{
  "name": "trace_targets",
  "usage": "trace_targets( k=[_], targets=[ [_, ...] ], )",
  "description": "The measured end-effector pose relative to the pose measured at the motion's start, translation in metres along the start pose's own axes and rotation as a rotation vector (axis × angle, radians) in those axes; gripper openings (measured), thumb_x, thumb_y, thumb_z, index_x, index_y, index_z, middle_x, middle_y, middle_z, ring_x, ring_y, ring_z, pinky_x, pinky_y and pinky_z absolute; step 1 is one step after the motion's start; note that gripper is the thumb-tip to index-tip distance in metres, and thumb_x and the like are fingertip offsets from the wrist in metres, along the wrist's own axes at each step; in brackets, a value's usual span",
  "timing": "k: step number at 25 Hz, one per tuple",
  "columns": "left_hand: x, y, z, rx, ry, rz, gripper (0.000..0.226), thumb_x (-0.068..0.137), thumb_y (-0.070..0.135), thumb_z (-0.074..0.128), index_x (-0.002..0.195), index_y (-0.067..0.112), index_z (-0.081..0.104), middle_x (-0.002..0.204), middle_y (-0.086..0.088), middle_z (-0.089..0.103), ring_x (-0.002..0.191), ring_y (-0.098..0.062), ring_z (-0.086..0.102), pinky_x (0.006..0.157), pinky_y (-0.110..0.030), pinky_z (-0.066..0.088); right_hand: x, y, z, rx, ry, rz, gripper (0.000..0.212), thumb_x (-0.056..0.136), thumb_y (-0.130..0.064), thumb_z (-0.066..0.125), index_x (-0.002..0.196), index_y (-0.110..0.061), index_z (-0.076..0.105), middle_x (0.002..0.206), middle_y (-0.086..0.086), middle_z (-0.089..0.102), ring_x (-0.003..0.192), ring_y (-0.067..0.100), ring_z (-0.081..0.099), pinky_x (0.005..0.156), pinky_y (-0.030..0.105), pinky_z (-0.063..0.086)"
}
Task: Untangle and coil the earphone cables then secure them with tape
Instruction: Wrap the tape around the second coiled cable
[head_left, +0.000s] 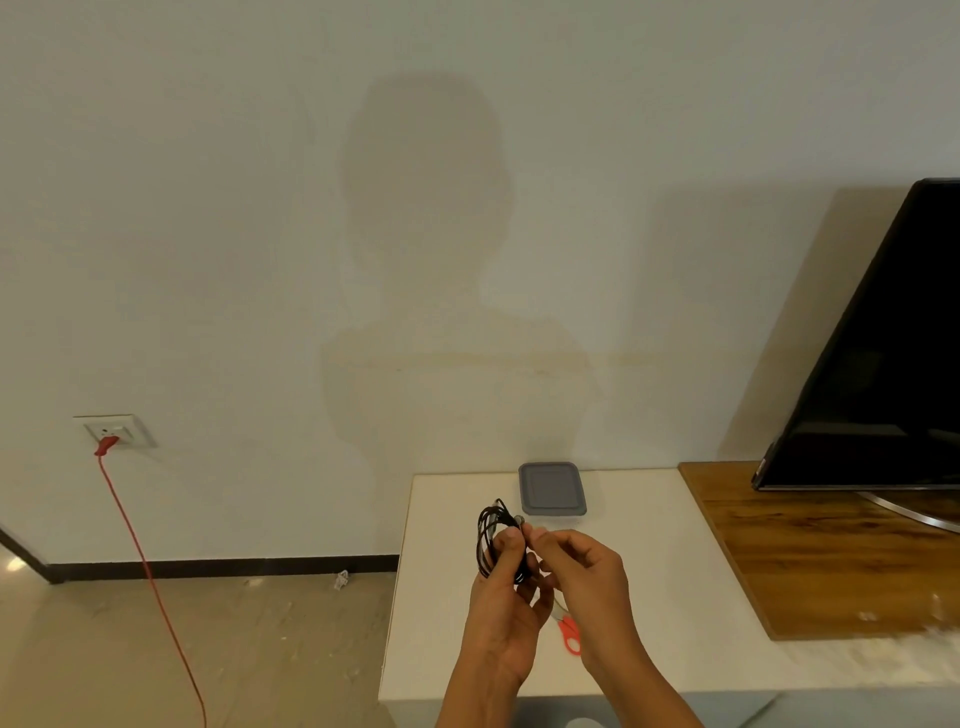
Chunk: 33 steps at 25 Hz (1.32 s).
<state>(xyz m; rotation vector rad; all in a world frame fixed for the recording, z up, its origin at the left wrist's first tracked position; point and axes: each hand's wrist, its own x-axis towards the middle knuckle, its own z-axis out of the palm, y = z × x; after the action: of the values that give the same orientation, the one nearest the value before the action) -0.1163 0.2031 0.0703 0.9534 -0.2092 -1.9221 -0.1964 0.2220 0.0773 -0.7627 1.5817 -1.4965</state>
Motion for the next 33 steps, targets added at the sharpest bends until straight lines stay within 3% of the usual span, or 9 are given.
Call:
trace_targets(
  k=[4, 9, 15, 18, 21, 24, 26, 28, 33],
  targets=[
    [-0.002, 0.0, 0.003, -0.059, 0.005, -0.003, 0.017, 0.093, 0.016, 0.056, 0.102, 0.011, 0.069, 0.072, -0.004, 0.07, 0.073, -0.014, 0.059, 0.064, -0.031, 0.05, -0.001, -0.005, 0.004, 0.119, 0.02, 0.157, 0.01, 0.082, -0.02, 0.071, 0.076, -0.013, 0.075, 0.074, 0.008, 0.073, 0.072, 0.02, 0.067, 0.068, 0.028, 0.054],
    [-0.003, -0.002, 0.002, -0.08, 0.003, -0.023, 0.018, 0.092, 0.018, 0.056, 0.103, 0.012, 0.069, 0.071, -0.004, 0.067, 0.077, -0.014, 0.058, 0.069, -0.032, 0.047, -0.001, -0.009, 0.003, 0.091, -0.031, 0.206, 0.014, 0.082, -0.021, 0.071, 0.072, -0.012, 0.073, 0.07, 0.007, 0.073, 0.075, 0.017, 0.067, 0.057, 0.019, 0.049],
    [0.003, -0.006, -0.002, -0.079, 0.002, -0.018, 0.023, 0.093, 0.022, 0.056, 0.109, 0.011, 0.068, 0.082, -0.004, 0.069, 0.081, -0.014, 0.059, 0.083, -0.035, 0.047, 0.004, -0.008, 0.003, -0.013, -0.053, 0.215, 0.025, 0.083, -0.03, 0.07, 0.071, -0.007, 0.072, 0.065, 0.005, 0.07, 0.065, 0.009, 0.064, 0.048, 0.009, 0.042],
    [0.004, -0.007, -0.002, -0.05, 0.01, 0.01, 0.026, 0.094, 0.023, 0.054, 0.114, 0.011, 0.067, 0.093, -0.007, 0.069, 0.093, -0.021, 0.061, 0.095, -0.042, 0.045, 0.007, -0.004, 0.005, -0.021, -0.044, 0.255, 0.028, 0.081, -0.029, 0.072, 0.08, -0.002, 0.068, 0.07, 0.006, 0.07, 0.072, 0.016, 0.065, 0.054, 0.015, 0.046],
    [0.004, -0.009, -0.003, 0.002, 0.004, 0.039, 0.027, 0.095, 0.025, 0.053, 0.113, 0.012, 0.067, 0.09, -0.01, 0.067, 0.095, -0.025, 0.062, 0.09, -0.044, 0.05, 0.006, 0.003, 0.01, -0.126, 0.096, 0.139, 0.026, 0.078, -0.03, 0.075, 0.085, -0.009, 0.061, 0.079, 0.003, 0.066, 0.076, 0.018, 0.063, 0.066, 0.024, 0.051],
    [0.003, -0.01, -0.003, 0.06, 0.009, 0.078, 0.025, 0.097, 0.024, 0.049, 0.113, 0.014, 0.066, 0.093, -0.011, 0.072, 0.097, -0.027, 0.065, 0.071, -0.036, 0.058, 0.001, 0.0, 0.012, -0.303, 0.109, -0.078, 0.008, 0.084, -0.024, 0.07, 0.078, -0.021, 0.065, 0.069, -0.01, 0.066, 0.067, 0.008, 0.065, 0.056, 0.008, 0.046],
    [0.005, -0.012, -0.007, 0.133, 0.042, 0.123, 0.023, 0.098, 0.021, 0.049, 0.114, 0.017, 0.065, 0.098, -0.012, 0.071, 0.099, -0.026, 0.064, 0.079, -0.039, 0.057, 0.0, 0.0, 0.011, -0.353, 0.077, -0.099, 0.01, 0.086, -0.027, 0.067, 0.076, -0.025, 0.067, 0.065, -0.014, 0.066, 0.064, 0.004, 0.064, 0.053, 0.005, 0.044],
    [0.011, -0.016, -0.012, 0.222, 0.077, 0.172, 0.023, 0.098, 0.019, 0.05, 0.117, 0.021, 0.062, 0.106, -0.011, 0.07, 0.105, -0.026, 0.063, 0.094, -0.047, 0.051, 0.002, 0.001, 0.01, -0.337, 0.05, -0.045, 0.013, 0.084, -0.031, 0.068, 0.074, -0.024, 0.072, 0.065, -0.01, 0.07, 0.065, 0.006, 0.066, 0.06, 0.011, 0.049],
    [0.017, -0.019, -0.016, 0.297, 0.075, 0.196, 0.028, 0.099, 0.016, 0.049, 0.125, 0.021, 0.059, 0.117, -0.008, 0.067, 0.109, -0.027, 0.062, 0.096, -0.048, 0.05, 0.005, 0.004, 0.012, -0.297, 0.009, 0.008, 0.007, 0.078, -0.022, 0.074, 0.073, -0.026, 0.076, 0.069, -0.007, 0.074, 0.068, 0.008, 0.07, 0.064, 0.019, 0.052]
  ],
)
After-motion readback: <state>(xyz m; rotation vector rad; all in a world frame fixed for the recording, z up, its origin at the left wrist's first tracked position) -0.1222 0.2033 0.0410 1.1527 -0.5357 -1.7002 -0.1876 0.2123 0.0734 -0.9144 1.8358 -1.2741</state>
